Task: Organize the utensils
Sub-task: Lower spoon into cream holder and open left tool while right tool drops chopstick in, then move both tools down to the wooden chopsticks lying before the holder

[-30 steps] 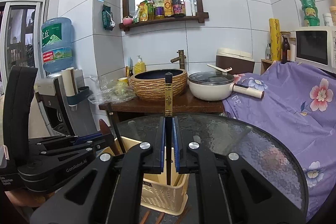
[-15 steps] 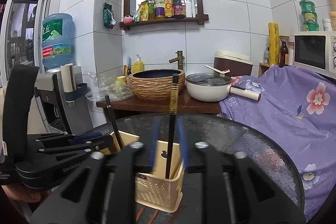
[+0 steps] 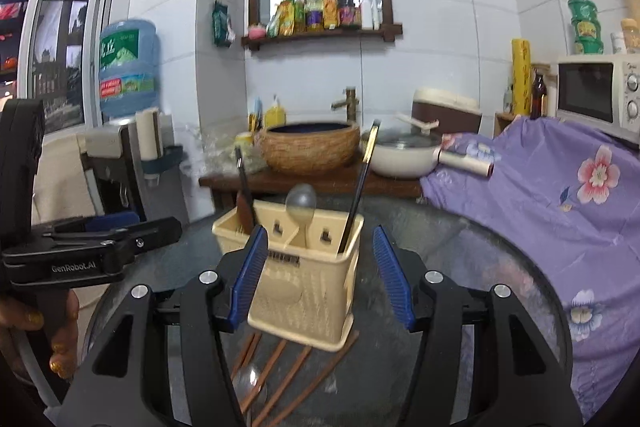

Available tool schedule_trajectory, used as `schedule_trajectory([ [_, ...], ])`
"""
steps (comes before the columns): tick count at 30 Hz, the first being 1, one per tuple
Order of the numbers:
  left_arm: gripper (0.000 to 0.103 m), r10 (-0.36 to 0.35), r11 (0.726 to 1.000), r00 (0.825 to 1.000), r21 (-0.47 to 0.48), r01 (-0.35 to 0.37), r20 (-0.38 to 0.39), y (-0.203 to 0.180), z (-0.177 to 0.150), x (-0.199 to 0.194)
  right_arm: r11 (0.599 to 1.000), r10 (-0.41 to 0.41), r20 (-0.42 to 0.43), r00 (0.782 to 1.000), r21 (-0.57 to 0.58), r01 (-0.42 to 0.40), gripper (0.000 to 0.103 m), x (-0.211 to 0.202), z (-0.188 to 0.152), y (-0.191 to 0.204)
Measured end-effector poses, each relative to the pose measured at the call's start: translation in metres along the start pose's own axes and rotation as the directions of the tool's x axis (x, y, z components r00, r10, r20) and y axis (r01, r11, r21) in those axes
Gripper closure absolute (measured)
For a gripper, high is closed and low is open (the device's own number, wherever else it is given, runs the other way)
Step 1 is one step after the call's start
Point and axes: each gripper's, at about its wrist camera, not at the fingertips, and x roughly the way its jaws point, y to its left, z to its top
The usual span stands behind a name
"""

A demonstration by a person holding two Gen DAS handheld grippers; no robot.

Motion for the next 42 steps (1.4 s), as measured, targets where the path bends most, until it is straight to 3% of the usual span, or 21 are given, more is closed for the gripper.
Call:
schedule_trajectory([
  [6,0.019,0.007,1.0,0.987,-0.004,-0.007,-0.161,0.013,-0.044,0.027,1.0,0.002,-0.181,0.983,0.017,0.001,0.047,0.02,-0.041,0.001],
  [8,0.023,0.01,1.0,0.973,-0.017,-0.015,-0.232,0.019,-0.058,0.042,1.0,-0.002,-0.226,0.974,0.024,0.007,0.047,0.026,-0.053,0.0],
  [10,0.035,0.002,0.999,0.956,-0.03,-0.011,-0.294,0.024,-0.071,0.057,1.0,0.002,-0.283,0.959,0.022,0.004,0.047,0.035,-0.064,-0.003],
  [15,0.048,-0.016,0.997,0.925,-0.072,-0.013,-0.38,0.036,-0.084,0.081,1.0,0.005,-0.373,0.928,0.029,0.006,0.047,0.052,-0.082,-0.004],
  [22,0.063,-0.055,0.997,0.903,-0.071,0.027,-0.426,0.029,-0.088,0.097,0.996,0.038,-0.451,0.892,0.09,0.003,0.047,0.071,-0.098,-0.012],
  [26,0.065,-0.087,0.994,0.894,-0.094,0.051,-0.439,0.026,-0.089,0.105,0.994,0.044,-0.474,0.88,0.112,0.01,0.047,0.077,-0.102,-0.016],
  [36,0.067,-0.064,0.997,0.887,-0.056,0.044,-0.458,0.013,-0.089,0.123,0.991,0.04,-0.495,0.868,0.13,0.029,0.047,0.084,-0.103,-0.026],
  [42,0.078,-0.029,1.0,0.891,-0.013,0.025,-0.453,0.01,-0.09,0.122,0.993,0.023,-0.51,0.86,0.114,0.041,0.047,0.087,-0.103,-0.025],
])
